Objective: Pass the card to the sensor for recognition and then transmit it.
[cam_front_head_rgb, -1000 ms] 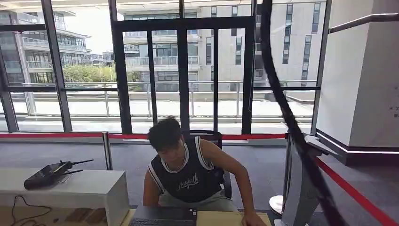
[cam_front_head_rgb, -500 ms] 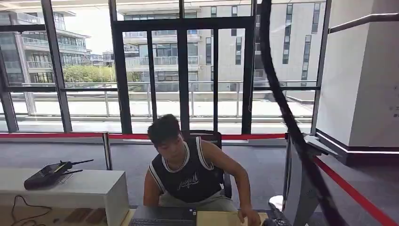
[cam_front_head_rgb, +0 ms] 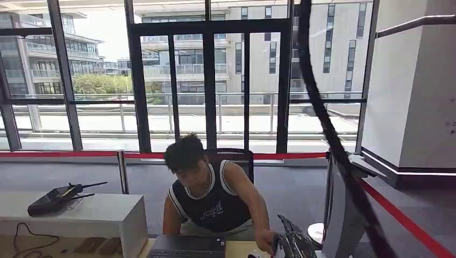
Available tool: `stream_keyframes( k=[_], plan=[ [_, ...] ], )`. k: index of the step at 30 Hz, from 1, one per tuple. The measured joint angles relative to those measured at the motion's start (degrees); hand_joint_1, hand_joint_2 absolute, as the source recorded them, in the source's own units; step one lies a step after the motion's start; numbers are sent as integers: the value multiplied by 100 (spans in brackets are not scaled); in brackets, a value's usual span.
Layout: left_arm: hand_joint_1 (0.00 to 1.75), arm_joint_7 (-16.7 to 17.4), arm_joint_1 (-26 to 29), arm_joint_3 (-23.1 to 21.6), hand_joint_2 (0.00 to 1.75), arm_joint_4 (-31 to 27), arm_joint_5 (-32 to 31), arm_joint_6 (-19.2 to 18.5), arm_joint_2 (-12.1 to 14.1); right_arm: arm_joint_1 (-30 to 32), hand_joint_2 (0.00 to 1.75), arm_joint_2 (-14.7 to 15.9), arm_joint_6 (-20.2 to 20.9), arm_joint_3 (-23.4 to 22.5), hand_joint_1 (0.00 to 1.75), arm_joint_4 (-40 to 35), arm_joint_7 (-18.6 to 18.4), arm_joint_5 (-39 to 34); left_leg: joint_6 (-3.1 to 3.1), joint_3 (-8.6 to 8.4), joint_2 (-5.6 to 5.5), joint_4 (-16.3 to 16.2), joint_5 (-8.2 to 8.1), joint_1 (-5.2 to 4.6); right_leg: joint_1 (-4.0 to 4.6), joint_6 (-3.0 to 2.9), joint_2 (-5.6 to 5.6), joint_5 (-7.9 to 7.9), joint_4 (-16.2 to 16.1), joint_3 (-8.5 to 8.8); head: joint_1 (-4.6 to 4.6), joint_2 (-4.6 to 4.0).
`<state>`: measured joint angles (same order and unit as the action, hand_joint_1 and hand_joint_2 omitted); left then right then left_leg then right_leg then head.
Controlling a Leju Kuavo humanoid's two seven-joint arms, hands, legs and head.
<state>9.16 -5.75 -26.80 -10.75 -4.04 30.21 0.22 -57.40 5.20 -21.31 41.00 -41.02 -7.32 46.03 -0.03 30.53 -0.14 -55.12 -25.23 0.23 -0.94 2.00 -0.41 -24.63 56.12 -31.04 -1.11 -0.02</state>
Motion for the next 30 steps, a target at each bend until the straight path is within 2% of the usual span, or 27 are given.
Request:
stream_keyframes(
  k=[4,5,6,7,17,23,26,28,30],
  plan=[
    [0,-4,-34,-37,0,0,-33,-44,15,-103,175,-28,6,76,175,214,-68,28,0,0,0,0,0,0,0,0,0,0,-1,0,0,0],
    [0,-4,-40,-48,0,0,-33,-46,17,-119,175,-33,4,87,161,260,-79,24,0,0,0,0,0,0,0,0,0,0,-1,0,2,0],
    [0,-4,-40,-61,0,0,-33,-48,24,-134,175,-37,0,96,49,297,-81,24,0,0,0,0,0,0,0,0,0,0,0,0,2,0],
    [0,0,-40,-76,0,0,-33,-48,28,-148,175,-41,-4,105,3,339,-81,17,0,0,0,0,0,0,0,0,0,0,0,-1,2,0],
    [0,9,-27,-140,0,0,63,-35,68,-177,175,-129,-232,173,0,669,20,-125,-1,1,0,0,0,1,1,-1,1,0,0,-4,4,0],
    [0,-26,10,-140,0,0,192,11,68,-155,175,-142,-288,78,0,745,495,-873,0,1,0,0,0,1,1,0,1,0,0,-3,2,0],
    [0,-72,45,-140,0,0,291,61,66,-61,175,-138,-13,-33,0,701,822,-1483,0,0,0,0,0,0,1,-1,1,0,-1,-3,0,0],
    [0,-83,68,-140,0,0,371,70,66,34,175,-125,355,-94,0,594,997,-1792,-1,-1,0,-1,-1,1,1,-1,1,0,-1,-4,0,0],
    [0,-85,81,-140,0,2,411,70,68,155,175,-96,617,-103,0,448,1054,-1992,-1,-1,1,-1,-1,1,1,-1,1,0,-2,-5,0,0]
  ],
)
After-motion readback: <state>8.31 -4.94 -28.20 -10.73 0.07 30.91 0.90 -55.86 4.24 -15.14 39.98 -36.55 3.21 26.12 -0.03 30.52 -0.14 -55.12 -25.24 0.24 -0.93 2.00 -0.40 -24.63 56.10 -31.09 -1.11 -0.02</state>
